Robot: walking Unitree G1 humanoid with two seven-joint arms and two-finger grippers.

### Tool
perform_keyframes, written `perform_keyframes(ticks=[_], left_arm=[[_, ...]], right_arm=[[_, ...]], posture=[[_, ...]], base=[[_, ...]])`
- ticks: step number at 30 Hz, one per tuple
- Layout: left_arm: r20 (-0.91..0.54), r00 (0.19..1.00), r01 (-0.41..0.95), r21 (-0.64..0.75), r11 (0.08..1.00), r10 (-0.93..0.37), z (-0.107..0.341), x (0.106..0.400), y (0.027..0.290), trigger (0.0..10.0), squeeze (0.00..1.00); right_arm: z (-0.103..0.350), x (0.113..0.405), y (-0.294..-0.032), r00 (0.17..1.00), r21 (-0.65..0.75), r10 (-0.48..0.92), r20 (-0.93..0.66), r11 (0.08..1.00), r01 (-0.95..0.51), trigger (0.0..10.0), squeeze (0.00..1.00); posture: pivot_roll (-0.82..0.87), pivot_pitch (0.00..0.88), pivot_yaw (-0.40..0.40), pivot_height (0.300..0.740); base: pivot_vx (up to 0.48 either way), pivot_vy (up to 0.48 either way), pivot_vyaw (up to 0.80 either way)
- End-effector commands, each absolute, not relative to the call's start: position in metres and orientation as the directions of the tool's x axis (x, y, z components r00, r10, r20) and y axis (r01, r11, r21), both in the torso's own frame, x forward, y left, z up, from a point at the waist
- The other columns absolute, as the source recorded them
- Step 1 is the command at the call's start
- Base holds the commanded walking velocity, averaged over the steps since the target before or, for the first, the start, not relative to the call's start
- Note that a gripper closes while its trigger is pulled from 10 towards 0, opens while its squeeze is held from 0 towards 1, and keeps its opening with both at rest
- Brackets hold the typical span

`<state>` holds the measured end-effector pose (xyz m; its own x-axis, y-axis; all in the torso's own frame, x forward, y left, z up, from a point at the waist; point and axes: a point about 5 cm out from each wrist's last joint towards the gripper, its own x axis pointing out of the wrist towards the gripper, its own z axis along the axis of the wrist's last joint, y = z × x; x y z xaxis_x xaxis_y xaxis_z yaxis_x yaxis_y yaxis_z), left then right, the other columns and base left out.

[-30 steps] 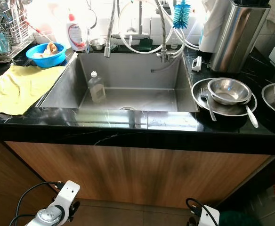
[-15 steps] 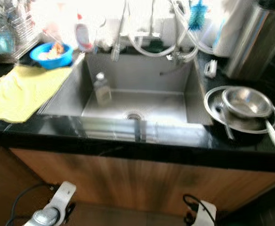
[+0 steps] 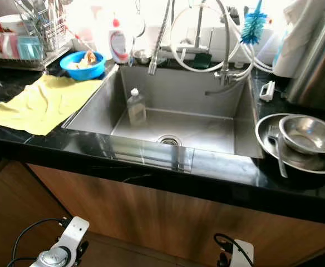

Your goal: Kitchen organization

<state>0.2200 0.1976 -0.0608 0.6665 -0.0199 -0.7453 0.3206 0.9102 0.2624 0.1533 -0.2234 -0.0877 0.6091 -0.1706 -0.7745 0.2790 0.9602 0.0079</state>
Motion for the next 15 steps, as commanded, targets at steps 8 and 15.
perform_keyframes(ticks=[8,15], left_arm=[[-0.75,0.661,0.301,0.273,0.914,0.006,-0.06,0.219,0.206,10.0,0.0],[-0.753,0.658,0.313,0.27,0.911,-0.003,-0.061,0.219,0.204,10.0,0.0]], right_arm=[[-0.081,0.16,-0.22,0.699,-0.063,-0.123,-0.705,0.992,0.11,10.0,0.0],[-0.067,0.159,-0.229,0.807,-0.102,-0.126,-0.577,0.991,0.082,10.0,0.0]], posture=[[-0.13,0.0,0.037,0.74],[-0.15,0.0,0.042,0.74]], base=[[0.0,0.0,0.0],[0.0,0.0,0.0]])
